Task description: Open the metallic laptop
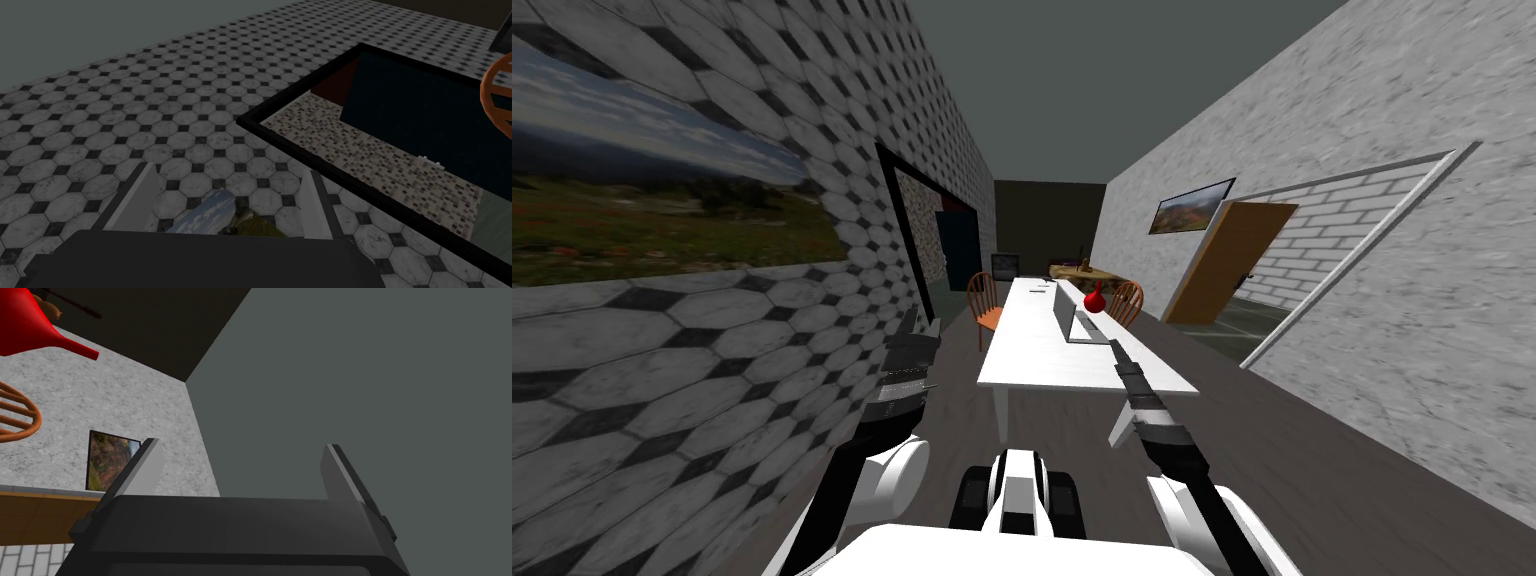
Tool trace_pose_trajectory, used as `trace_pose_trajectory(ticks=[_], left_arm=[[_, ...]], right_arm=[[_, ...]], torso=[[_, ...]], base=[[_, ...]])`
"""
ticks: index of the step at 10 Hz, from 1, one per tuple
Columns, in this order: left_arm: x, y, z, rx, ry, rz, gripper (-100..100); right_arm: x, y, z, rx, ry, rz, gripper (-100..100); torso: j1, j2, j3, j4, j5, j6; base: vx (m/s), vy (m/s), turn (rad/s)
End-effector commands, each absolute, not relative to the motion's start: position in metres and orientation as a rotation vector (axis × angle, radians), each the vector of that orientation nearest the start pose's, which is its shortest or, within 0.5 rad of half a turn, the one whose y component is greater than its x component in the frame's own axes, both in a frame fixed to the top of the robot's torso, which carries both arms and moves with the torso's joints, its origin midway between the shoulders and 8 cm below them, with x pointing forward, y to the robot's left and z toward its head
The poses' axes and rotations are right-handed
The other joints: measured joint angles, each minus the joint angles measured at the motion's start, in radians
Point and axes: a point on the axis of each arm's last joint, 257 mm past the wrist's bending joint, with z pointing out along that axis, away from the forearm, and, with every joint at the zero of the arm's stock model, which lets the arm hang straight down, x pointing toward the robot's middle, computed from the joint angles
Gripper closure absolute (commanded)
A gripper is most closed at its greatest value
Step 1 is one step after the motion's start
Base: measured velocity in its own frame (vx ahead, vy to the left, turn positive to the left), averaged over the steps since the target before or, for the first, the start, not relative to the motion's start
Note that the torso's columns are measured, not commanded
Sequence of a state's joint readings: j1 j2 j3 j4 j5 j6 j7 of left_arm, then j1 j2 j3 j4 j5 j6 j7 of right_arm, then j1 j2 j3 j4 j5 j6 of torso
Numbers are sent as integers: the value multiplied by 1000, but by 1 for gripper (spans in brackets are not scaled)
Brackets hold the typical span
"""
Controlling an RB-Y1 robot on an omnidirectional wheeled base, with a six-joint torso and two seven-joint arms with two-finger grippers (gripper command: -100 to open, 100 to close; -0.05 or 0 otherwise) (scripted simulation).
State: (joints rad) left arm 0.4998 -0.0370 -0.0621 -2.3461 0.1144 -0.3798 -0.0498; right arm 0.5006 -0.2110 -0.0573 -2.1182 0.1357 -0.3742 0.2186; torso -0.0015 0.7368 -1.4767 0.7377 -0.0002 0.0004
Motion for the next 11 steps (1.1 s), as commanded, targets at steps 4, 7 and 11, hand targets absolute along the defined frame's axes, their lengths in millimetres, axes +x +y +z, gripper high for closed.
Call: trace_pose_trajectory(ticks=[4, 7, 11], left_arm=[[352, 274, 30, -785, 569, -1385, 0], [352, 274, 30, -785, 569, -1385, 0], [352, 274, 30, -785, 569, -1385, 0]], right_arm=[[402, -333, -140, 399, 1266, 569, -100], [404, -346, -159, 376, 1314, 492, -100], [404, -390, -202, 287, 1439, 259, -100]], torso=[[1, 1, 1, 0, 0, -1], [1, 2, 1, 0, 0, 0], [5, 0, 0, 0, 1, -1]], base=[[-21, 102, 189], [-15, 93, 97], [-1, 115, 185]])
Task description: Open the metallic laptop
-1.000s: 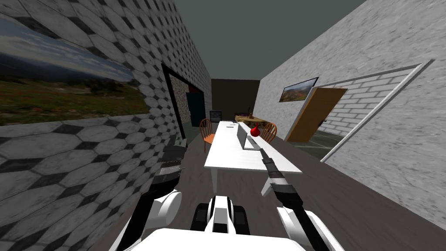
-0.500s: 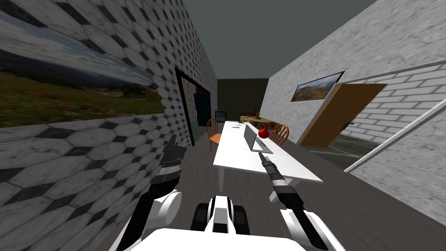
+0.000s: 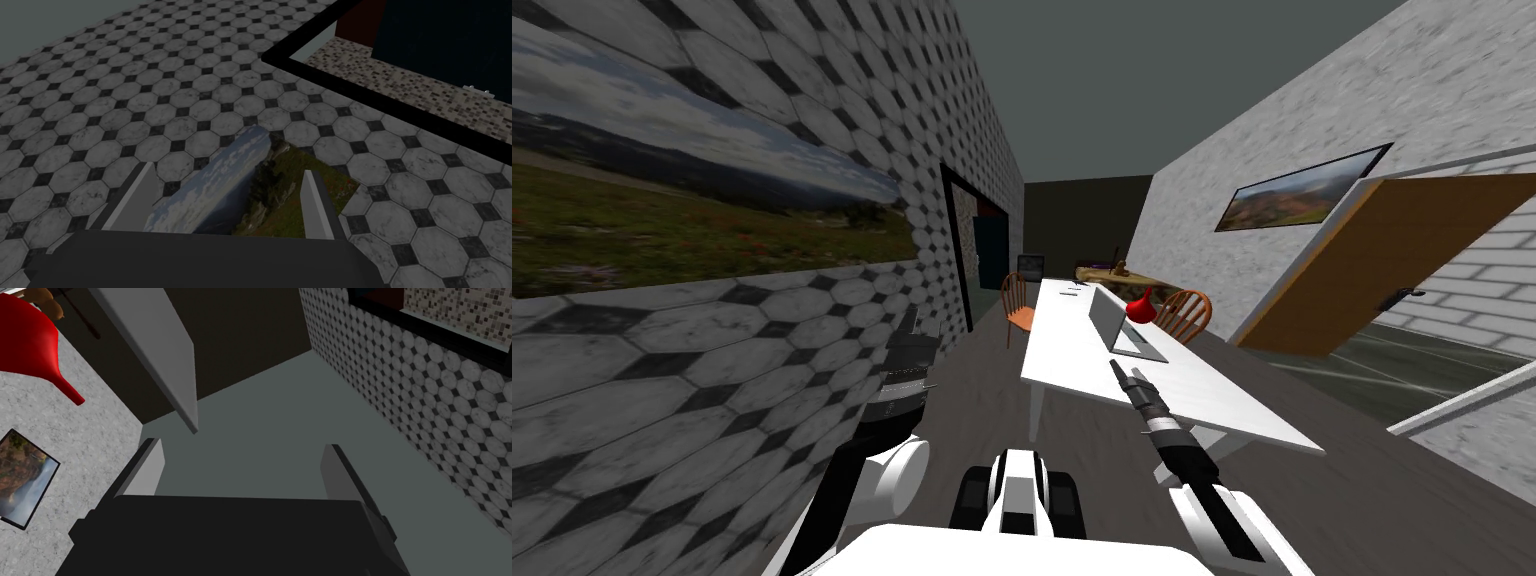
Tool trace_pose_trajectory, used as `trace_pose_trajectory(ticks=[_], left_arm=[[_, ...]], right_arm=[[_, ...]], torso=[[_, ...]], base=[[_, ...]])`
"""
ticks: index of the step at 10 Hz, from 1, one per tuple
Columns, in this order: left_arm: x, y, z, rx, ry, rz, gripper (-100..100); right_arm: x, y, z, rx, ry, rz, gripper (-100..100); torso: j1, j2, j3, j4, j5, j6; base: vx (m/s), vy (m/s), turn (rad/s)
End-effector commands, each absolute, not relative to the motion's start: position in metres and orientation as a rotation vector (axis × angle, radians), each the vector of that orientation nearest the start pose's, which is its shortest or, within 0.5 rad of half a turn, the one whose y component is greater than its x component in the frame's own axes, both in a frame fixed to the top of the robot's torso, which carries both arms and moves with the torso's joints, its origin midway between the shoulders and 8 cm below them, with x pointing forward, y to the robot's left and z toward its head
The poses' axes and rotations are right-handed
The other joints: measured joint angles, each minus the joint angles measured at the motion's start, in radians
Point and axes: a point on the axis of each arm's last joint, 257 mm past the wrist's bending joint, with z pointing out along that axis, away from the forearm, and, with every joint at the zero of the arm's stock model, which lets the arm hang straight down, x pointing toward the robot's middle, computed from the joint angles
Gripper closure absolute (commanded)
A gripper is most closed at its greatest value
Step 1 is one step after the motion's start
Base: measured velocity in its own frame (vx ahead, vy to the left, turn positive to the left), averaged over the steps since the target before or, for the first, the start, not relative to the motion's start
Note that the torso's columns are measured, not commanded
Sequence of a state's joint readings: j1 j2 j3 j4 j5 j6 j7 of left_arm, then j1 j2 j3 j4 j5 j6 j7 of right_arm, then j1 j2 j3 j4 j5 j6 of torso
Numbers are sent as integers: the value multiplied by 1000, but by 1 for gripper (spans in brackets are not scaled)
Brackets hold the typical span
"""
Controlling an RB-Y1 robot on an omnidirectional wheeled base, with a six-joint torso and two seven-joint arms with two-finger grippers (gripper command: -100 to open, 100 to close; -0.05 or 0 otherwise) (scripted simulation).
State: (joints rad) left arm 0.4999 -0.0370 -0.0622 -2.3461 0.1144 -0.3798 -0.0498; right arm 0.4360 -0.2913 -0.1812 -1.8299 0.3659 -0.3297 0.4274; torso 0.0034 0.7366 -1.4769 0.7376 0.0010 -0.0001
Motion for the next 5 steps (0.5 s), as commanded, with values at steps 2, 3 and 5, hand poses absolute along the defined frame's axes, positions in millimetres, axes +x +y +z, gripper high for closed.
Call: trace_pose_trajectory(ticks=[2, 3, 5], left_arm=[[352, 274, 30, -785, 569, -1385, 0], [352, 274, 30, -785, 569, -1385, 0], [352, 274, 30, -785, 569, -1385, 0]], right_arm=[[399, -427, -227, 222, 1518, 99, -100], [396, -447, -237, 187, 1555, 17, -100], [386, -492, -252, 116, 1623, -150, -100]], torso=[[-5, 3, 2, 1, -2, 0], [-4, 2, 2, 1, -1, 0], [-2, 0, 0, 0, -1, 0]], base=[[-10, 102, 178], [-11, 141, 262], [32, 135, 211]])
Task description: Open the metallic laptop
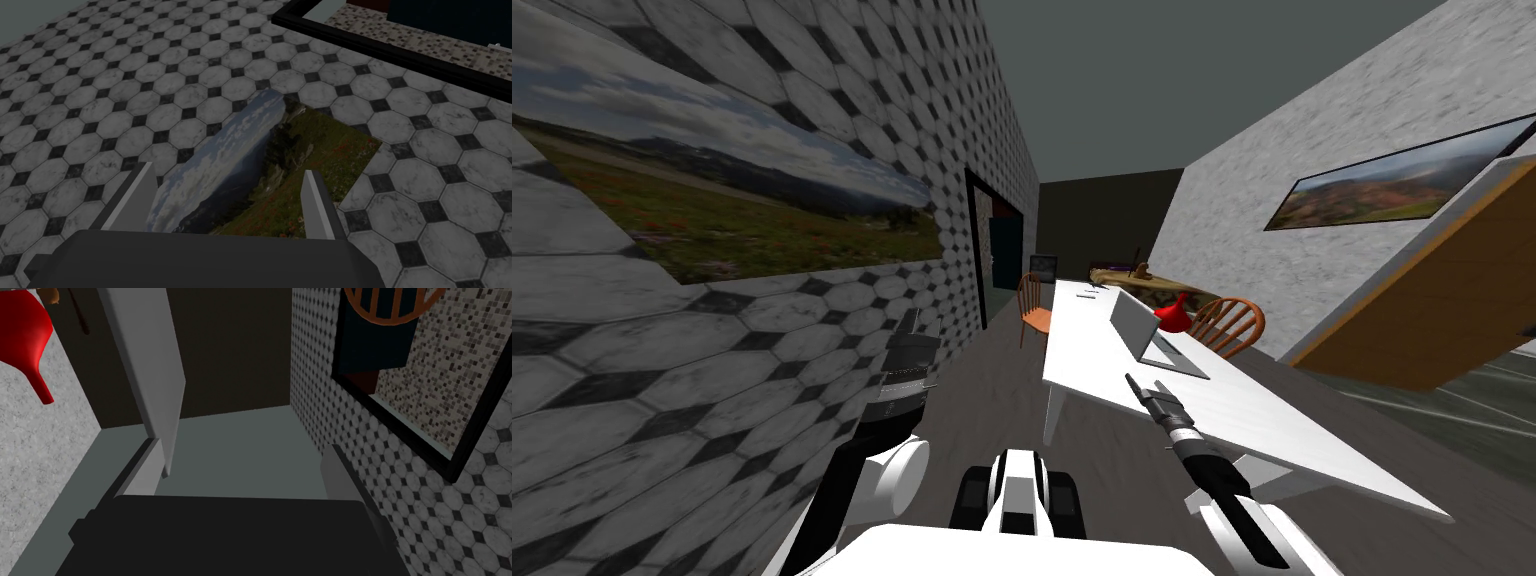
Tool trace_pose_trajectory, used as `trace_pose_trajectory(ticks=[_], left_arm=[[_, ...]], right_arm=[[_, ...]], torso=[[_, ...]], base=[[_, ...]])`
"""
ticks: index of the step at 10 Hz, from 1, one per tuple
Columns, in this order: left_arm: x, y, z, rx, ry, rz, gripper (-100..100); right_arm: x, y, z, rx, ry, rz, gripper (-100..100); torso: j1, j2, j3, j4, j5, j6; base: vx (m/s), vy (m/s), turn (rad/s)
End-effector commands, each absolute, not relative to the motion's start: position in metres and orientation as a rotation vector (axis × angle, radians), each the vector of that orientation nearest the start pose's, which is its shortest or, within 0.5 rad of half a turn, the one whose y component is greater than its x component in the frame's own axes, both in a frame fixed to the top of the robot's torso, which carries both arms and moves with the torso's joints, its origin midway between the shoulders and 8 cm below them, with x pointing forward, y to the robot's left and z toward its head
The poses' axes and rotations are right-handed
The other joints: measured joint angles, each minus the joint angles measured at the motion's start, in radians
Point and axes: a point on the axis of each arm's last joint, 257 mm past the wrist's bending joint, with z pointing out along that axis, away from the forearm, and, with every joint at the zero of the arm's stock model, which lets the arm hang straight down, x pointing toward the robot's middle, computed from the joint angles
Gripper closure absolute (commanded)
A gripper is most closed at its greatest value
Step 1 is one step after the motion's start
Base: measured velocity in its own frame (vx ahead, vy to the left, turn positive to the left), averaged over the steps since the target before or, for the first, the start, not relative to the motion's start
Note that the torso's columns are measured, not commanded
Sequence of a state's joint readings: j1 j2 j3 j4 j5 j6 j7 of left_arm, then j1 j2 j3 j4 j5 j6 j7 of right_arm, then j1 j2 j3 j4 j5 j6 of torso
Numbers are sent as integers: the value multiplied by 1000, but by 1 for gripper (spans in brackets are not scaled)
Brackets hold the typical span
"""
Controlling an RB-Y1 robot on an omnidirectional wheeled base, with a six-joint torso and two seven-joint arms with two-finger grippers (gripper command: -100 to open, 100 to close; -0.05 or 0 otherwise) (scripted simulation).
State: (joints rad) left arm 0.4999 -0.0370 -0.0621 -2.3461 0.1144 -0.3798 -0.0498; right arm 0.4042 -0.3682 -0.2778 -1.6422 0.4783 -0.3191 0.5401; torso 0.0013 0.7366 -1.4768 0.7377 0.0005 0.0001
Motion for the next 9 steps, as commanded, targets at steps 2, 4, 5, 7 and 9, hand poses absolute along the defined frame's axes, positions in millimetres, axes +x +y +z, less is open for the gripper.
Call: trace_pose_trajectory(ticks=[2, 4, 5, 7, 9], left_arm=[[352, 275, 30, -785, 569, -1385, 0], [352, 275, 30, -785, 569, -1385, 0], [352, 274, 30, -785, 569, -1385, 0], [352, 274, 30, -785, 569, -1385, 0], [352, 275, 30, -785, 569, -1385, 0]], right_arm=[[382, -515, -253, 74, 1646, -232, -100], [376, -541, -255, 38, 1675, -318, -100], [374, -543, -259, 43, 1682, -320, -100], [360, -595, -255, -28, 1726, -490, -100], [352, -622, -249, -64, 1745, -576, -100]], torso=[[-5, 1, 0, 0, -1, 0], [-4, 3, 2, 1, -1, 0], [-2, 2, 1, 1, -1, 0], [0, 1, 1, 0, 0, 0], [-1, 0, 0, 0, -1, 0]], base=[[28, 63, 87], [18, 40, 108], [16, 37, 74], [29, 66, 147], [43, 45, 84]])
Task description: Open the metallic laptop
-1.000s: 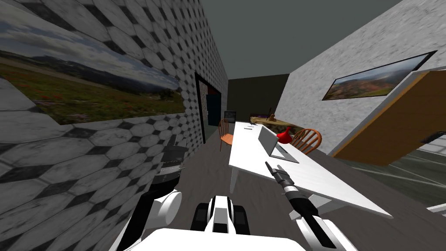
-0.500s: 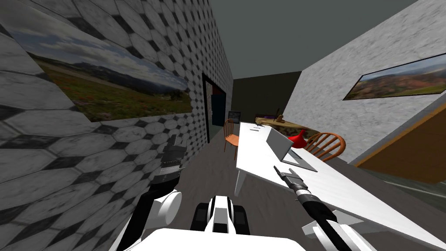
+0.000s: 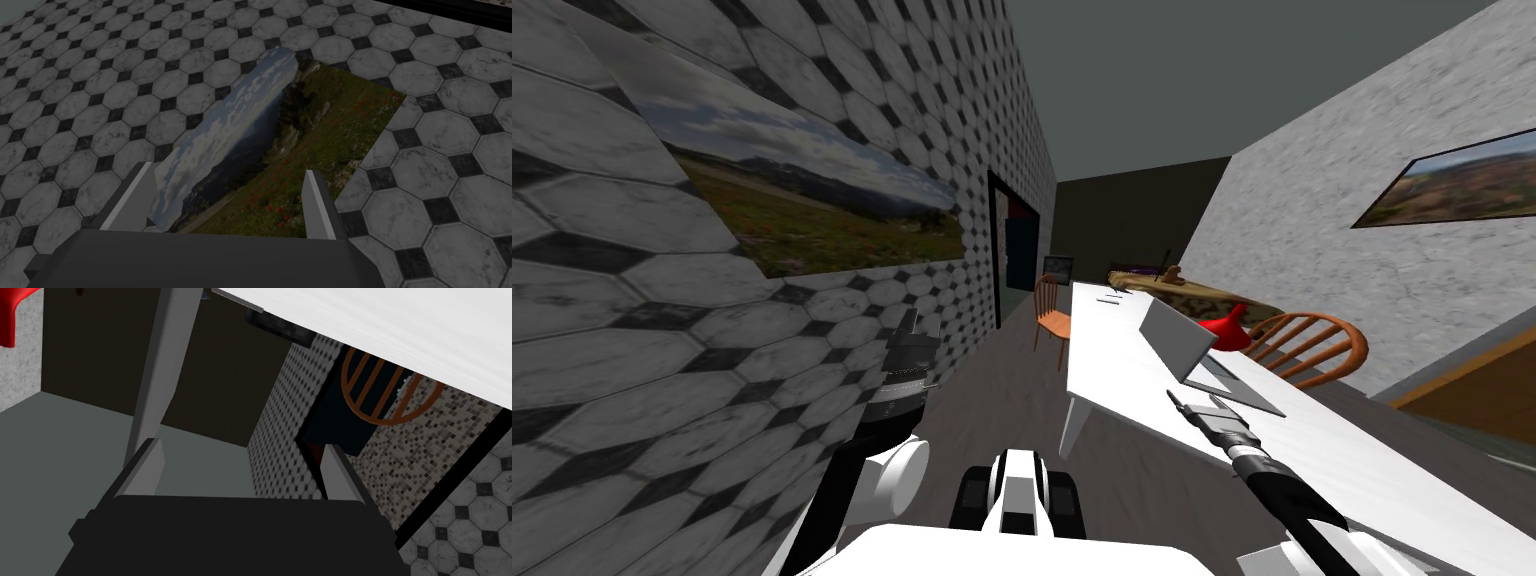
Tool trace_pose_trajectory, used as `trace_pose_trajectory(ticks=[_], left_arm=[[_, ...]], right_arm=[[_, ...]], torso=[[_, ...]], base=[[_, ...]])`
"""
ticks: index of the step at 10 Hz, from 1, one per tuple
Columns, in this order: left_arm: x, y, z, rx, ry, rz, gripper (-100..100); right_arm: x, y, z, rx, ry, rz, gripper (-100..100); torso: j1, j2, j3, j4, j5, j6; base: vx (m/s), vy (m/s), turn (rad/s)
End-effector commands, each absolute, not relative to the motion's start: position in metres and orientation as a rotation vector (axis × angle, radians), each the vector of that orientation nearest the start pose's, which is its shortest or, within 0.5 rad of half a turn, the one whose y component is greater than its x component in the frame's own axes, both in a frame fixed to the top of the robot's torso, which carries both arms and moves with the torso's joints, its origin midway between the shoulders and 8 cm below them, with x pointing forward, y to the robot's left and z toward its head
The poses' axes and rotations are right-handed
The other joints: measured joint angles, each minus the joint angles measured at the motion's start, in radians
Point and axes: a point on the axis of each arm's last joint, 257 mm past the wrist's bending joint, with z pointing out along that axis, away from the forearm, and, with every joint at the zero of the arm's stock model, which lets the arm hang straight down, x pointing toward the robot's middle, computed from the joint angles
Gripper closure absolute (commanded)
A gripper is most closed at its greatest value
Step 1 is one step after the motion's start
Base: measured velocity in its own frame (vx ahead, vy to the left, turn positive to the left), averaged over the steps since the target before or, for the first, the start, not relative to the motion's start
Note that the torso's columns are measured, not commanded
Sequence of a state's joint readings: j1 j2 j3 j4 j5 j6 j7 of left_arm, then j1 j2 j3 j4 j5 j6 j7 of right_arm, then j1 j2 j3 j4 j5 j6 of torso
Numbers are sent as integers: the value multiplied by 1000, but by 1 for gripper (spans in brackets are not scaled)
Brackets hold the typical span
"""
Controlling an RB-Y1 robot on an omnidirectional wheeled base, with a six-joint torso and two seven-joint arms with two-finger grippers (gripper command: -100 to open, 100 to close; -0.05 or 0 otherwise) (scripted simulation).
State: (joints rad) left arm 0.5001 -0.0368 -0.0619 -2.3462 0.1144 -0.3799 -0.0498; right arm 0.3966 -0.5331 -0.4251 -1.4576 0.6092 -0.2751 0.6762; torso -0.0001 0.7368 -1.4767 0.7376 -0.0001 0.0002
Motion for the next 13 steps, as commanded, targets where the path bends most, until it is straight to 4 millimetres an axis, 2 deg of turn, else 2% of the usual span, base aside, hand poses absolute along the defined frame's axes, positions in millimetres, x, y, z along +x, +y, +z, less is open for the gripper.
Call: trace_pose_trajectory(ticks=[1, 2, 6, 7, 9, 10, 13], left_arm=[[352, 275, 30, -785, 569, -1385, 0], [352, 275, 30, -785, 569, -1385, 0], [352, 275, 30, -785, 569, -1385, 0], [352, 275, 30, -785, 569, -1385, 0], [352, 275, 30, -785, 569, -1385, 0], [352, 275, 30, -785, 569, -1385, 0], [352, 275, 30, -785, 569, -1385, 0]], right_arm=[[344, -647, -243, -91, 1760, -656, -100], [344, -648, -241, -97, 1759, -659, -100], [314, -737, -197, -204, 1787, -957, -100], [314, -737, -194, -209, 1785, -960, -100], [302, -771, -167, -252, 1785, -1084, -100], [302, -771, -167, -252, 1785, -1084, -100], [287, -807, -131, -303, 1777, -1229, -100]], torso=[[-1, 1, 0, 0, 0, 0], [0, 1, 1, 1, 0, 0], [1, 1, 0, 0, 1, 0], [0, 0, 0, 0, 0, 0], [-1, 2, 1, 1, 0, 0], [0, 1, 1, 1, 0, 0], [0, 1, 1, 0, 0, 0]], base=[[41, 45, 148], [32, 36, 53], [42, 47, 134], [37, 28, 39], [35, 28, 99], [30, 23, 31], [30, 27, 80]])
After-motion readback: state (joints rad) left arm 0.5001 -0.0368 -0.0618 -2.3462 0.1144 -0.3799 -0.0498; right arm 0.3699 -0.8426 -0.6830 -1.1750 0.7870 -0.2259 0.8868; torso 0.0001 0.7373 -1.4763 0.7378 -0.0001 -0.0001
